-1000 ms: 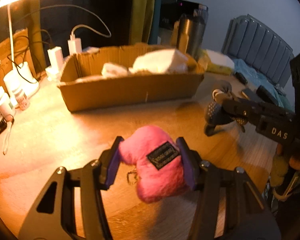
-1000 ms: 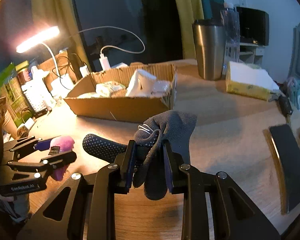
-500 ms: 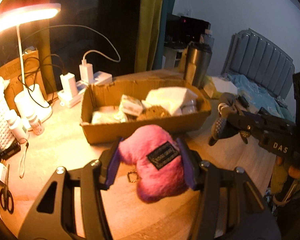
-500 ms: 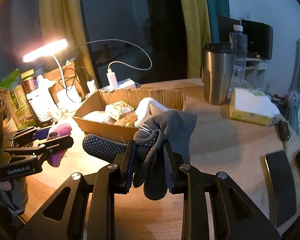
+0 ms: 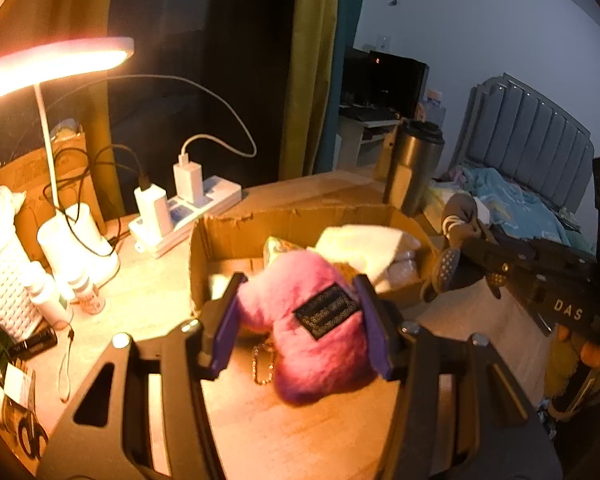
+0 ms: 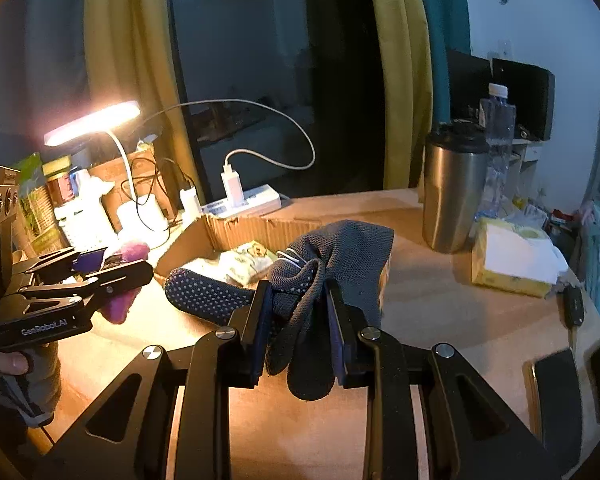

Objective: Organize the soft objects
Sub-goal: 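Carry the glove and plush heart over the cardboard box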

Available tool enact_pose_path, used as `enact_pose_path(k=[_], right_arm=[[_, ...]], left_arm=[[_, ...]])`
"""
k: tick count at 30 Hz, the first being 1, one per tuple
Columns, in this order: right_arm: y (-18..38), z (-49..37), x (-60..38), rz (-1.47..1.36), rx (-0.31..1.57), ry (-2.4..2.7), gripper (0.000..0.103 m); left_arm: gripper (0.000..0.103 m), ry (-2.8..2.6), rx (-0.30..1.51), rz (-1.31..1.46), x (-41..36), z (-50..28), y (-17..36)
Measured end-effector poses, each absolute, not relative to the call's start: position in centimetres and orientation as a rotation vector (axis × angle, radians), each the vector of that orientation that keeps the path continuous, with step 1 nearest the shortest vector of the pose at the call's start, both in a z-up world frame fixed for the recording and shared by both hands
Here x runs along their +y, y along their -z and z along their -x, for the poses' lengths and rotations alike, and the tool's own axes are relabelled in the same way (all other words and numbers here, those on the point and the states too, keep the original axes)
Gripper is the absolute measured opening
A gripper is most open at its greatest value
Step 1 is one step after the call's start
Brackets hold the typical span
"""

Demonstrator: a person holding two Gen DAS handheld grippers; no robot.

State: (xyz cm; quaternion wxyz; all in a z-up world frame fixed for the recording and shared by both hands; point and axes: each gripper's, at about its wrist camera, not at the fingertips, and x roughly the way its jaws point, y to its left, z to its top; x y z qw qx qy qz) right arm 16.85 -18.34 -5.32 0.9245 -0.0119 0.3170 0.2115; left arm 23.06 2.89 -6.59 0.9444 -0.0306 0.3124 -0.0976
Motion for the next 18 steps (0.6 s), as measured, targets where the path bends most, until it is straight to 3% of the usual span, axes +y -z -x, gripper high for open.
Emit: enact_pose_path(k=[18], right_arm=[[3.6, -20.0, -16.2, 0.006, 0.583, -0.495, 0.028]], left_arm=[[0.055, 0.144, 0.546, 0.035, 3.6, -28.7, 3.4]])
